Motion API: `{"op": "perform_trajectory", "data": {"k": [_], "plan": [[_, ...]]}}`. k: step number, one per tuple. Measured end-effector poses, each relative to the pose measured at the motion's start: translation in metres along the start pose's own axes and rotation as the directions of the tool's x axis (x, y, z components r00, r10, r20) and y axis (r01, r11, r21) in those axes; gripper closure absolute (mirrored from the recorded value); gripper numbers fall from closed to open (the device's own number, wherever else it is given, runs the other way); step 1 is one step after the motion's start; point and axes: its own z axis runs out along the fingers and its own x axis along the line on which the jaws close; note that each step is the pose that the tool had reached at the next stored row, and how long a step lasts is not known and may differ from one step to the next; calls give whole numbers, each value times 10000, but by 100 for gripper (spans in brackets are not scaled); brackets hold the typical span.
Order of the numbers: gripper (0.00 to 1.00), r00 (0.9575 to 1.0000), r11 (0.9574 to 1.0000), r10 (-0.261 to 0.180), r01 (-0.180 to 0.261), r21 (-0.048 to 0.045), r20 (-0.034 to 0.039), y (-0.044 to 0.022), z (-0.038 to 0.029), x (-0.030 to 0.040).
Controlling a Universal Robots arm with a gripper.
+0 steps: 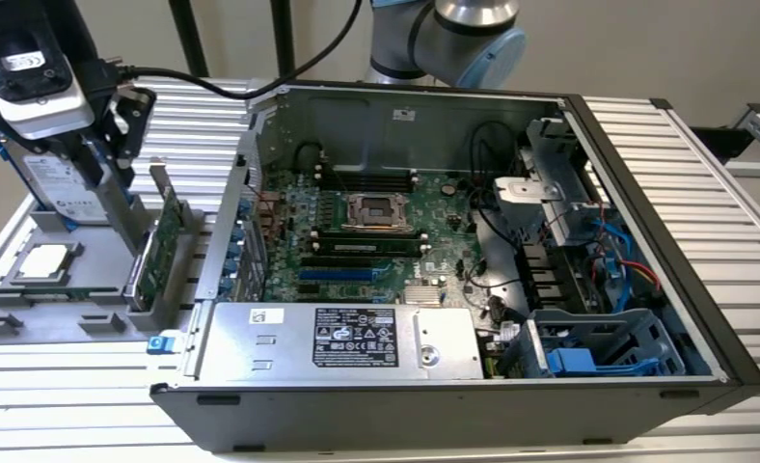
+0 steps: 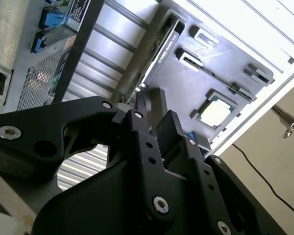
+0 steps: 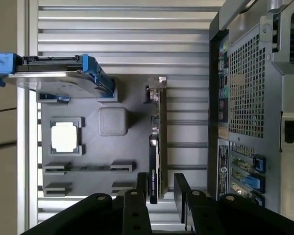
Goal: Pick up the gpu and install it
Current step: 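Pick up the gpu and move the gpu toward the slot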
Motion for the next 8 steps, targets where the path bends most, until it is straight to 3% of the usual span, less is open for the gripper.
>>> {"op": "perform_trajectory", "data": {"k": [8], "plan": [[0,10000,10000,12,-12,1,-77,-24,41,1]]}}
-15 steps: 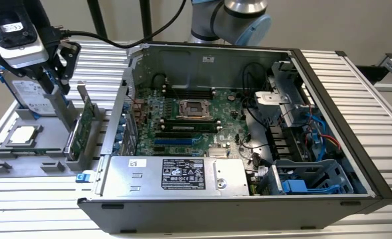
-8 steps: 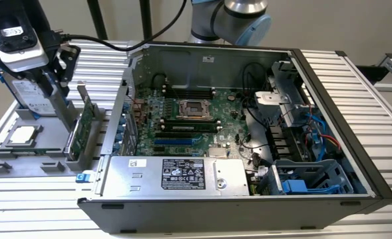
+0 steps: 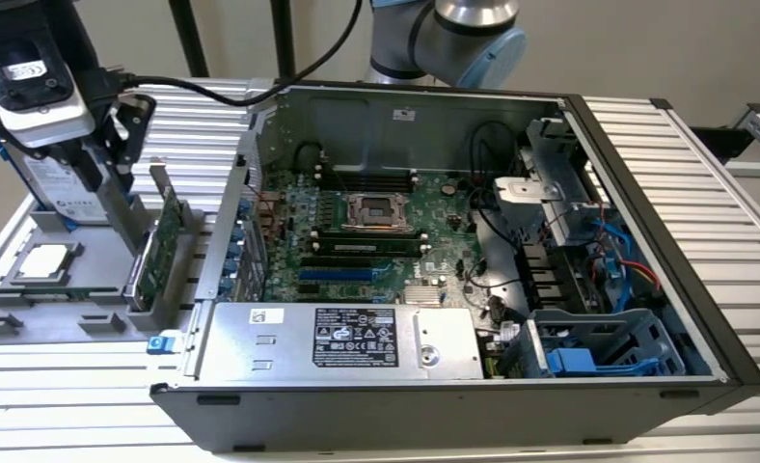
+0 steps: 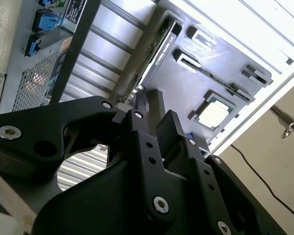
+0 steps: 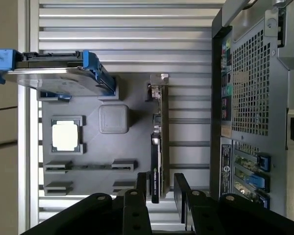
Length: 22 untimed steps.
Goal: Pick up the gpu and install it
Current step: 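Pick up the gpu and move the gpu toward the slot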
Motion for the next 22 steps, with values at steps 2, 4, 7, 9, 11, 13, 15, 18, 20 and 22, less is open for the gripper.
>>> {"op": "perform_trajectory", "data": {"k": [2,4,7,9,11,13,15,18,20,22], "plan": [[0,10000,10000,14,-14,0,-12,-1,15,1],[0,10000,10000,30,-30,0,-23,-2,35,2],[0,10000,10000,81,-81,-1,-23,-4,65,2],[0,9999,9999,135,-135,-1,-21,-5,85,2],[0,9999,9999,156,-156,-1,-20,-7,98,3],[0,9999,9999,167,-167,-1,-20,-11,111,3],[0,9998,9998,174,-174,-1,-19,-14,128,3],[0,9998,9998,181,-181,0,-19,-16,155,2],[0,9998,9998,184,-184,-1,-18,-17,174,2],[0,9998,9998,188,-188,-1,-18,-18,193,2]]}}
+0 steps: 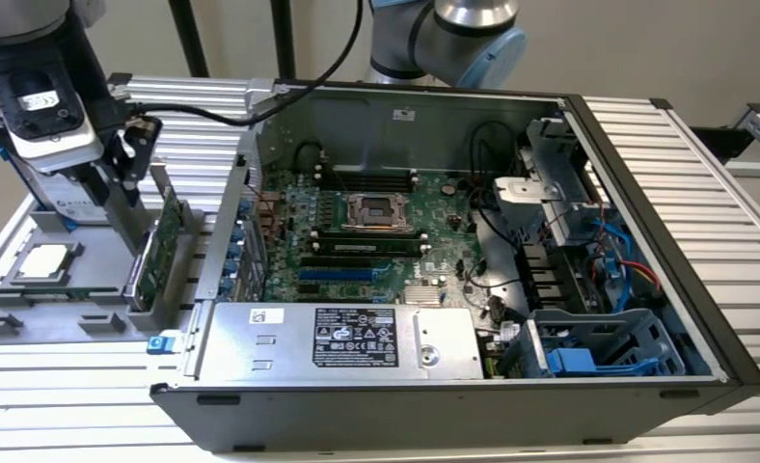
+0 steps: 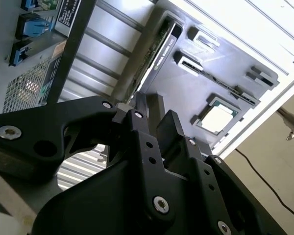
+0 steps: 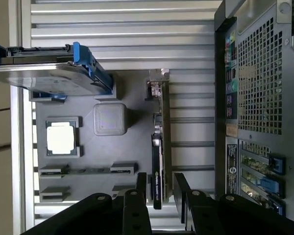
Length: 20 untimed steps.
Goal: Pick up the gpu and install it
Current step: 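Pick up the gpu and move the gpu toward the slot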
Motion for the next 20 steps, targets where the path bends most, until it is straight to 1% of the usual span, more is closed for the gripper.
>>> {"op": "perform_trajectory", "data": {"k": [20], "plan": [[0,10000,10000,2,-2,1,0,-11,214,-1]]}}
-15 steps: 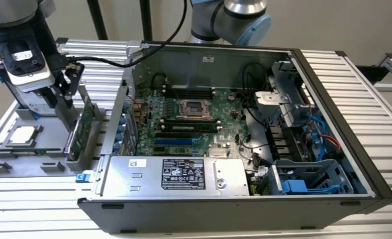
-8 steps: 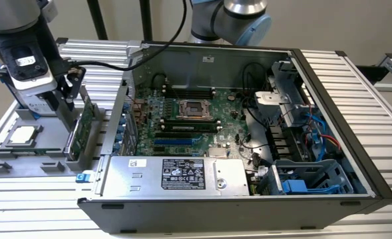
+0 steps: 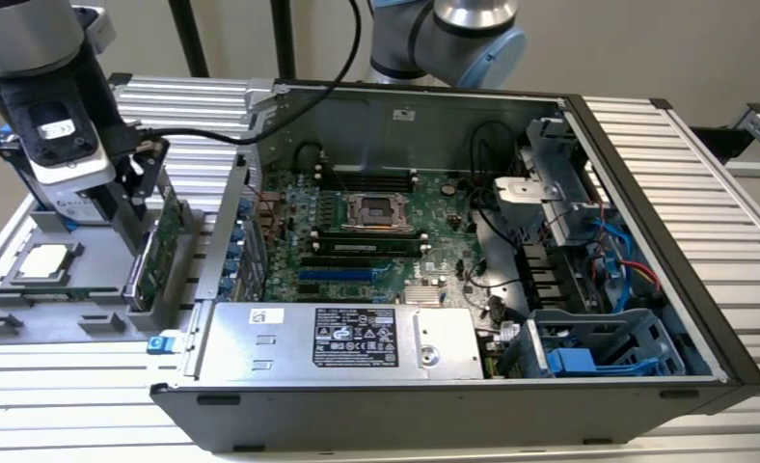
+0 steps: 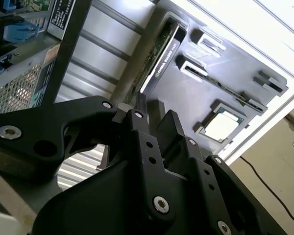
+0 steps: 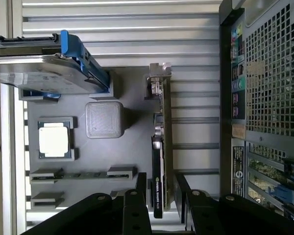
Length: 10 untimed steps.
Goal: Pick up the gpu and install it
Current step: 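Pick up the gpu and move the gpu toward the slot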
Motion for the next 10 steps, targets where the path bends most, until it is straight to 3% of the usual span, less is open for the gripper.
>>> {"op": "perform_trajectory", "data": {"k": [10], "plan": [[0,10000,10000,1,-1,1,-2,-4,79,0]]}}
